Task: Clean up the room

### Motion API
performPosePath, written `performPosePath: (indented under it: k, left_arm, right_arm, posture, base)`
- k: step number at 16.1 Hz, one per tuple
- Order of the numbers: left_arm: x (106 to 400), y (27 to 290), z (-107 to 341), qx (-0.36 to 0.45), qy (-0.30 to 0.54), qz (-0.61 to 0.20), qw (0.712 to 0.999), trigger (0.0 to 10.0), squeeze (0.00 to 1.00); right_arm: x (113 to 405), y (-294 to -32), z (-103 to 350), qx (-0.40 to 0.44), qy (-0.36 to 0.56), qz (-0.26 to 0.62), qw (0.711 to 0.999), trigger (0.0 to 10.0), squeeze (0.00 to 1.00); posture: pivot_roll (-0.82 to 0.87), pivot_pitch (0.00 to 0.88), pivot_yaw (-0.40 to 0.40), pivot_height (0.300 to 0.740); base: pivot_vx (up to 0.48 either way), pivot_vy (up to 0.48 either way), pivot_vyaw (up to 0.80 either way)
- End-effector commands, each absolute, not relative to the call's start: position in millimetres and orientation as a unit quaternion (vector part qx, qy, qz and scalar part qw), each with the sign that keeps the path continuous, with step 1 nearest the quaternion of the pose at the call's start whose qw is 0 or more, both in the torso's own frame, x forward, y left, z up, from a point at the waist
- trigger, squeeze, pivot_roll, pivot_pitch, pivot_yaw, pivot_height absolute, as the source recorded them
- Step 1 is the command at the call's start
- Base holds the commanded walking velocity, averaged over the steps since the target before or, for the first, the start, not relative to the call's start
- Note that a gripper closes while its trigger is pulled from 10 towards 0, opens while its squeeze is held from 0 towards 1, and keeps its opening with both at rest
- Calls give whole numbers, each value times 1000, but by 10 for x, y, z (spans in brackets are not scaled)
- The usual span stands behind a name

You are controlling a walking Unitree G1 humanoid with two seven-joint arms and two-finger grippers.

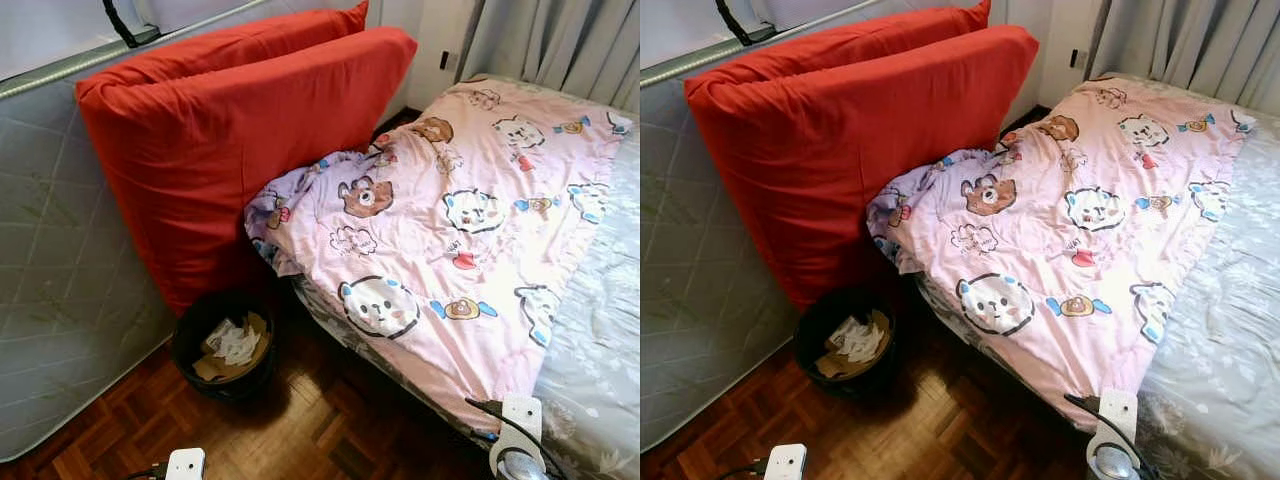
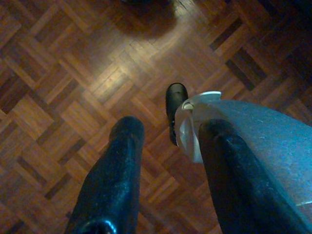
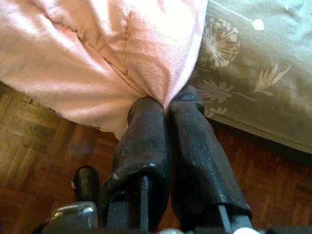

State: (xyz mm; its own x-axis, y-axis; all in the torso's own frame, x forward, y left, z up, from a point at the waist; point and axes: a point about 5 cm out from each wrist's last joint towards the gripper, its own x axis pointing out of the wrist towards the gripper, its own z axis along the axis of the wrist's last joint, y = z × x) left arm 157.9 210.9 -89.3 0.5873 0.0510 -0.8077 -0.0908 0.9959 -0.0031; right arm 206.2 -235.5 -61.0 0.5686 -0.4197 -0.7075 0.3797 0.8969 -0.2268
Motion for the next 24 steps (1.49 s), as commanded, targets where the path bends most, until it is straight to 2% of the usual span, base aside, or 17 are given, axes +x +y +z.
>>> performPosePath:
  k: [1,2,3,4,5,10,13,14,15,18,21,24]
  left_arm:
    - [1501,2147,-921,-16,468,40,883,10000,0]
    - [1501,2145,-922,-15,468,40,883,10000,0]
    - [1500,2146,-922,-15,468,39,883,10000,0]
    - [1499,2146,-922,-14,468,38,883,10000,0]
    - [1497,2148,-922,-14,468,38,883,10000,0]
    - [1491,2154,-924,-11,469,38,882,10000,0]
    - [1491,2150,-924,-12,469,38,882,10000,0]
    - [1491,2146,-925,-13,469,38,882,10000,0]
    - [1492,2142,-925,-14,469,37,883,10000,0]
    - [1500,2137,-923,-15,468,37,883,10000,0]
    - [1510,2128,-921,-14,467,35,883,10000,0]
    - [1517,2125,-920,-16,467,37,884,10000,0]
  right_arm:
    - [1958,-2338,-678,-27,429,-221,876,10000,0]
    - [1950,-2344,-681,-24,429,-221,875,10000,0]
    - [1948,-2344,-682,-22,429,-221,876,10000,208]
    - [1951,-2344,-680,-20,428,-220,876,10000,729]
    - [1963,-2341,-674,-17,425,-216,879,10000,890]
    - [1971,-2326,-676,-16,427,-213,879,10000,839]
    - [1954,-2312,-689,-16,431,-211,877,10000,847]
    - [1941,-2312,-697,-14,433,-211,876,10000,498]
    - [1930,-2267,-717,5,436,-195,879,10000,0]
    - [1921,-2146,-745,30,425,-141,894,10000,0]
    - [1821,-2057,-816,13,450,-89,889,10000,0]
    - [1705,-2035,-877,25,468,-95,878,10000,0]
  posture:
    - [58,98,17,740]
    - [59,99,18,740]
    - [57,99,18,740]
    - [58,99,18,740]
    - [57,98,18,740]
    - [59,96,20,740]
    - [59,93,19,740]
    - [59,93,19,740]
    - [55,89,19,740]
    - [47,84,18,740]
    - [41,84,20,740]
    - [40,83,18,740]
  base:
    - [0,0,0]
    - [0,0,0]
    - [0,0,0]
    - [0,0,0]
    - [0,0,0]
    - [0,0,0]
    - [0,0,0]
    - [0,0,0]
    - [0,0,0]
    - [0,0,0]
    - [0,0,0]
    - [0,0,0]
